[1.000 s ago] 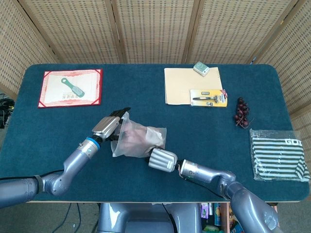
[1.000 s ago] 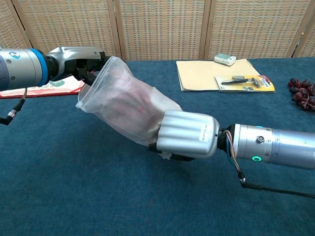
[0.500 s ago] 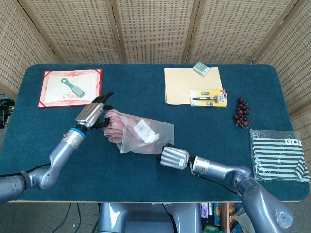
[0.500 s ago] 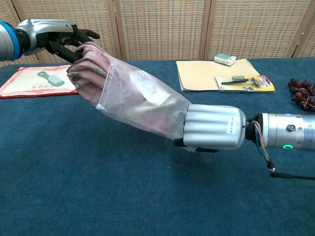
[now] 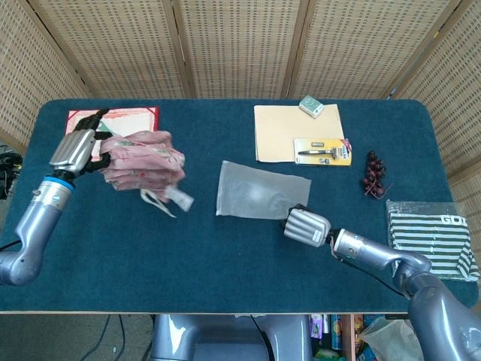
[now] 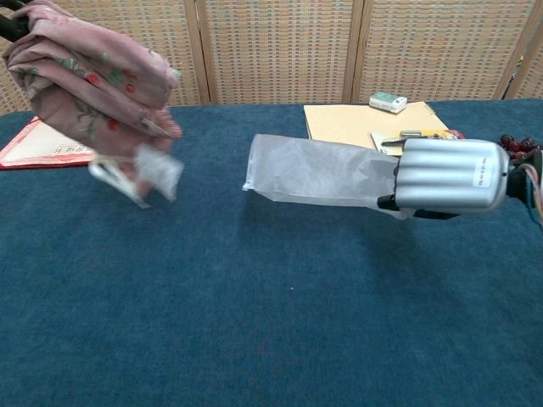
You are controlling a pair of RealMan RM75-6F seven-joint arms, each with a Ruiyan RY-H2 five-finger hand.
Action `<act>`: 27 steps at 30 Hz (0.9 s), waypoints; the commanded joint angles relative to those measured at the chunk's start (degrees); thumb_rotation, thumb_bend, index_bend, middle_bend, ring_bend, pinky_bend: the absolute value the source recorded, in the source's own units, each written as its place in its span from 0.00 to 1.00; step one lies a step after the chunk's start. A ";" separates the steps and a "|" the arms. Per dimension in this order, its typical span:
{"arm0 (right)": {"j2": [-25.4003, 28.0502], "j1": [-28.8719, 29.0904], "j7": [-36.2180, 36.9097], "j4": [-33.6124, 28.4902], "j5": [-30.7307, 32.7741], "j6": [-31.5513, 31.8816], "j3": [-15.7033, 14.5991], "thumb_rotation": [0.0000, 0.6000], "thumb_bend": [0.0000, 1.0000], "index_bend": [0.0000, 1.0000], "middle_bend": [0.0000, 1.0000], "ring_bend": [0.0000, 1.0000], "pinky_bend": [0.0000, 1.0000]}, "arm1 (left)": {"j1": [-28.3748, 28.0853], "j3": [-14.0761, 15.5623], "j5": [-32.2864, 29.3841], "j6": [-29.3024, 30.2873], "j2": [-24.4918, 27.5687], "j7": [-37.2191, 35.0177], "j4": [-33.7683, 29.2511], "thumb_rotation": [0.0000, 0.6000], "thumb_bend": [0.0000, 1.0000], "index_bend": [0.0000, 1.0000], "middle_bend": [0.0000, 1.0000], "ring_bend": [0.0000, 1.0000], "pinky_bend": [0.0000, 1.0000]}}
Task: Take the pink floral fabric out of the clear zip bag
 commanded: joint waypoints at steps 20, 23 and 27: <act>5.31 -8.76 -10.01 -10.55 11.83 -4.52 8.01 1.00 0.00 0.00 0.00 0.00 0.06 | 5.67 2.22 8.20 -0.38 1.80 -6.70 1.61 1.00 0.09 0.00 0.00 0.00 0.00; 8.83 -10.20 -11.97 -17.63 13.29 -3.81 8.99 1.00 0.00 0.00 0.00 0.00 0.00 | 7.10 2.38 9.28 2.91 2.83 -5.31 0.15 1.00 0.08 0.00 0.00 0.00 0.00; 15.33 -14.28 -11.08 -29.64 16.36 0.21 10.69 1.00 0.00 0.00 0.00 0.00 0.00 | 11.50 3.27 11.50 12.51 4.59 -0.98 -3.80 1.00 0.08 0.00 0.00 0.00 0.00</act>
